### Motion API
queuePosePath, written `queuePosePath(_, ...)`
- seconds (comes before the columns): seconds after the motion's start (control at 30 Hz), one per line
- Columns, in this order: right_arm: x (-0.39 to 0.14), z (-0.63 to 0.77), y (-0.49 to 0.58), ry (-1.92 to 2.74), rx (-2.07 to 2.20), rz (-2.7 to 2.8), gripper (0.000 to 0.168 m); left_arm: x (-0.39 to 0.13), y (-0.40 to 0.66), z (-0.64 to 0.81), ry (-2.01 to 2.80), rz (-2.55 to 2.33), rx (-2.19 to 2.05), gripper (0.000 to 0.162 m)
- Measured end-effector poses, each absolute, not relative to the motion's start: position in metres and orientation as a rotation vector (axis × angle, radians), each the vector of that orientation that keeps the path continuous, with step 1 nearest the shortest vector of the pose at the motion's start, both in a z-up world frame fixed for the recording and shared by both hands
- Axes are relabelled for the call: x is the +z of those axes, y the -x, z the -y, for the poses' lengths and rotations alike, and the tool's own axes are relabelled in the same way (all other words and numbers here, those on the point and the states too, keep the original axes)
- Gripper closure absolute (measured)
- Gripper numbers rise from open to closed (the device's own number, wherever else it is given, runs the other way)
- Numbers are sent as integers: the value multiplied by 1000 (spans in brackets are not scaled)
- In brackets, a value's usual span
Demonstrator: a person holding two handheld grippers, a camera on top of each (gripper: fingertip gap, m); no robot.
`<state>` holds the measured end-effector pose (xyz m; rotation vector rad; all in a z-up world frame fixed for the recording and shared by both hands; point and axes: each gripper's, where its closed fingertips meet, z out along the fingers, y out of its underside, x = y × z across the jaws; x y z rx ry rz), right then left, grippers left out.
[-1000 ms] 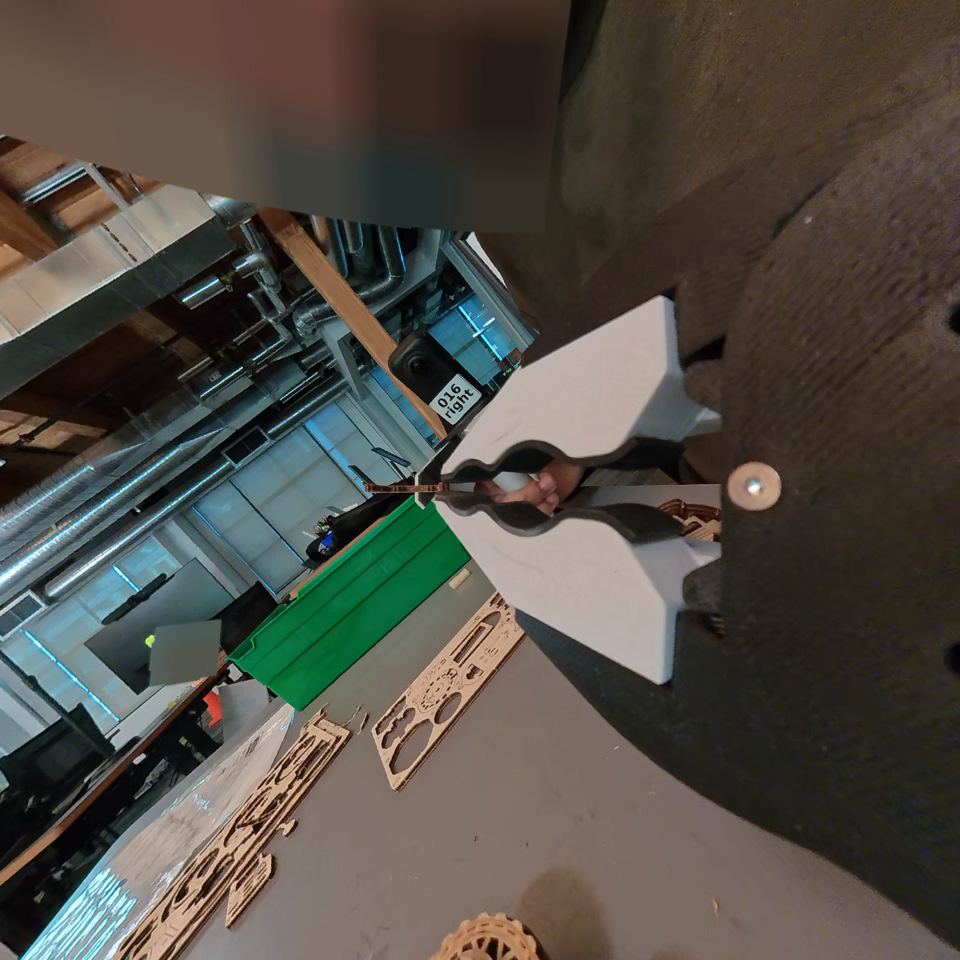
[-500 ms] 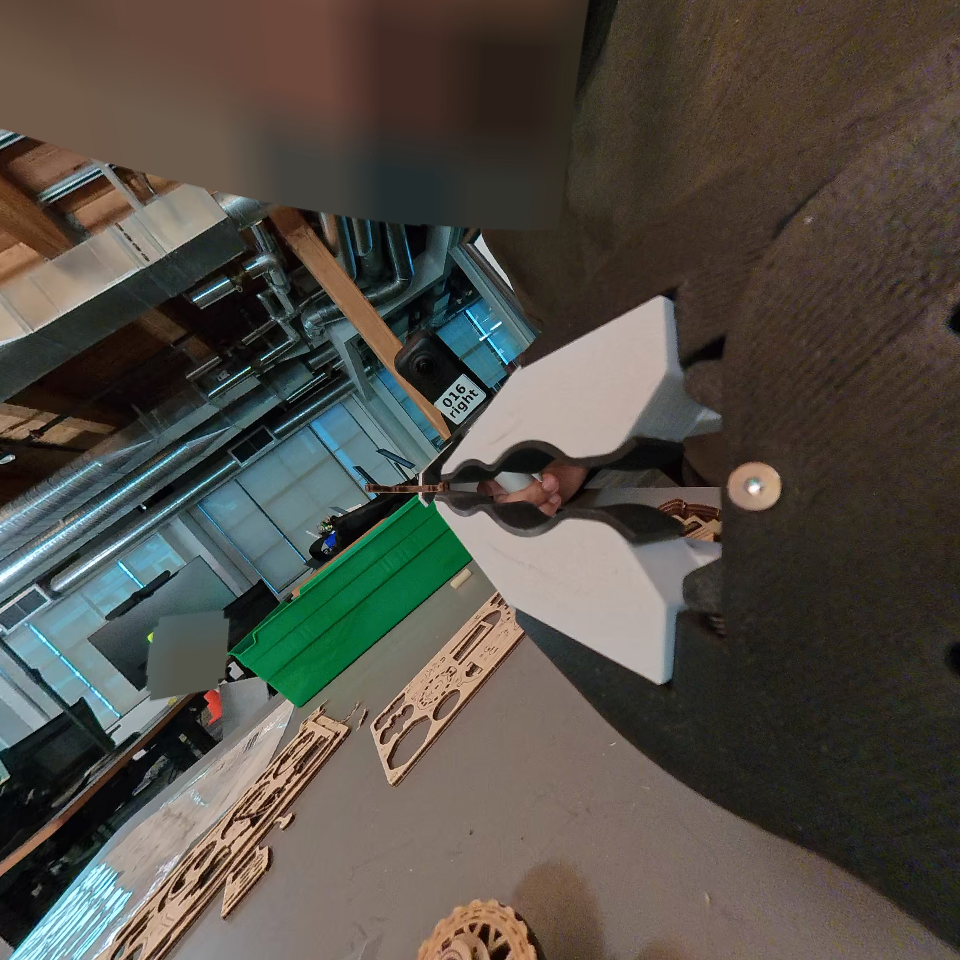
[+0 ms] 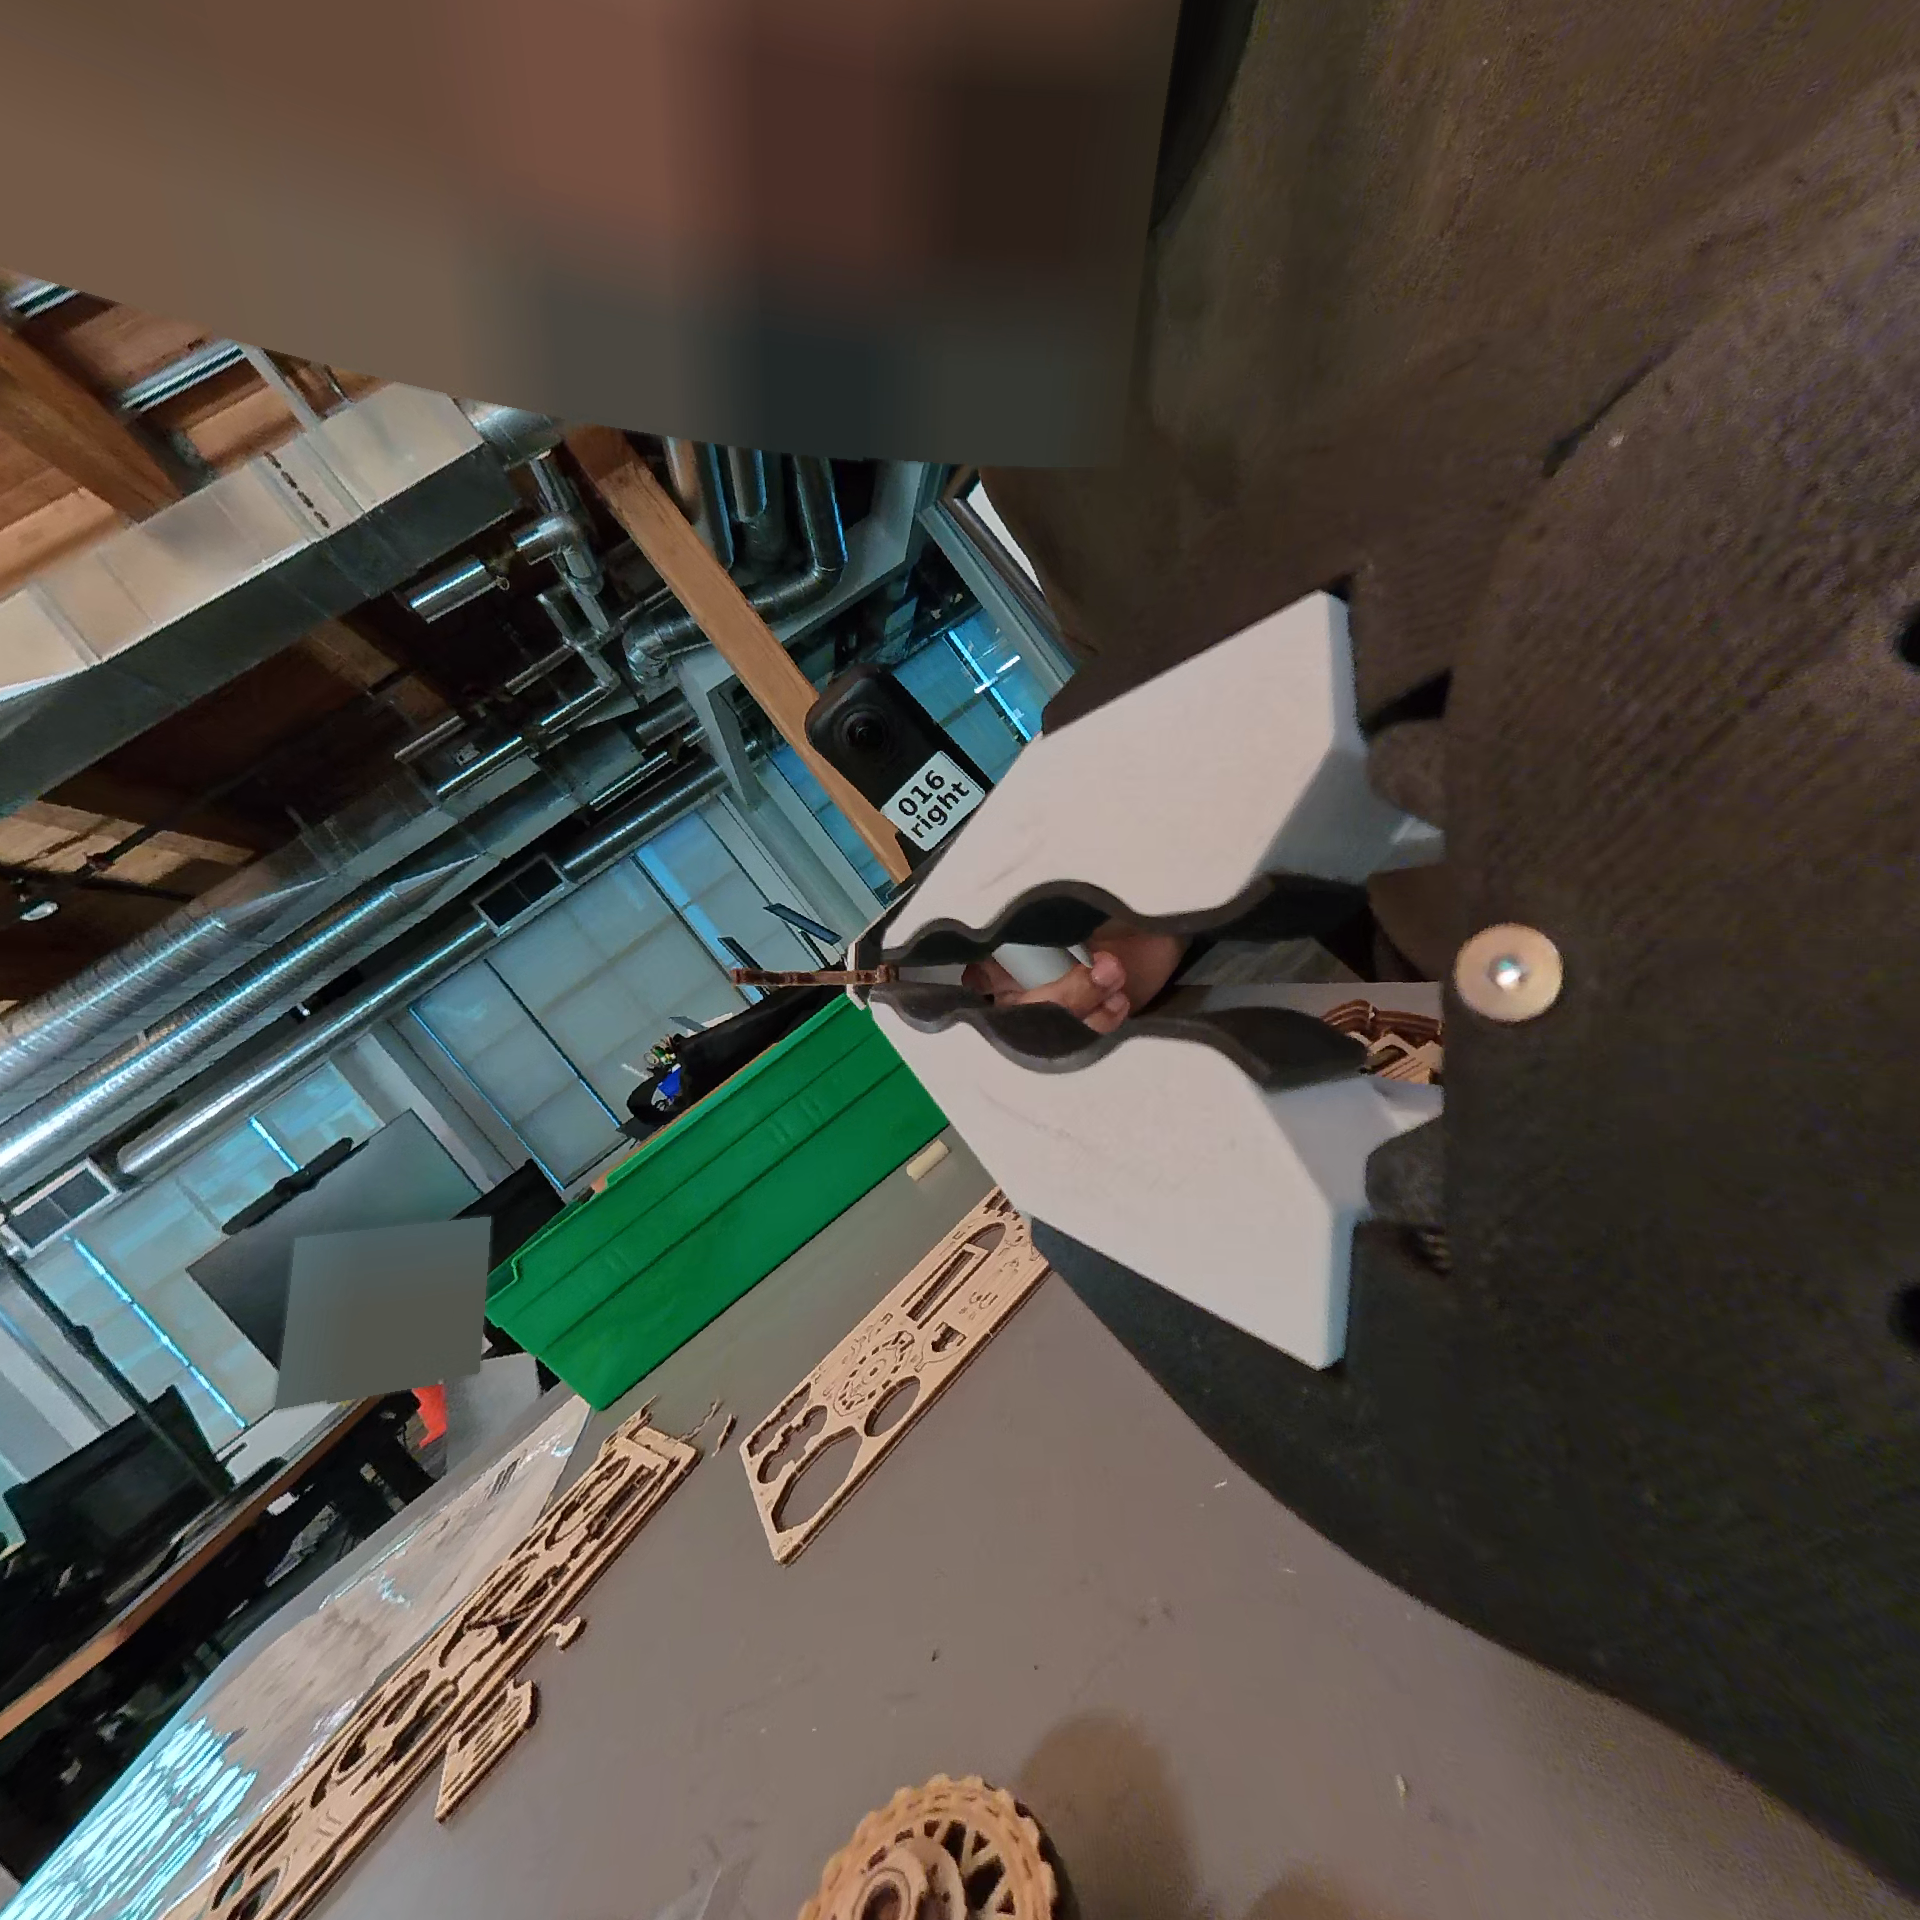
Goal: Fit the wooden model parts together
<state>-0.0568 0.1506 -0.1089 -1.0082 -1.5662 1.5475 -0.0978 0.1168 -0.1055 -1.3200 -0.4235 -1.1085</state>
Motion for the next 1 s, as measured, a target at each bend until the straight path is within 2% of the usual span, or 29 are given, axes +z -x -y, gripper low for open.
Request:
queuePosePath(0.63,-109,-158,59,1044,1562,1540,133,-105,102,-116,1297,446,-1128,162)
queuePosePath(1.0,-102,-192,62,1194,1705,1368,134,-99,119,-110,1206,517,-1198,162)
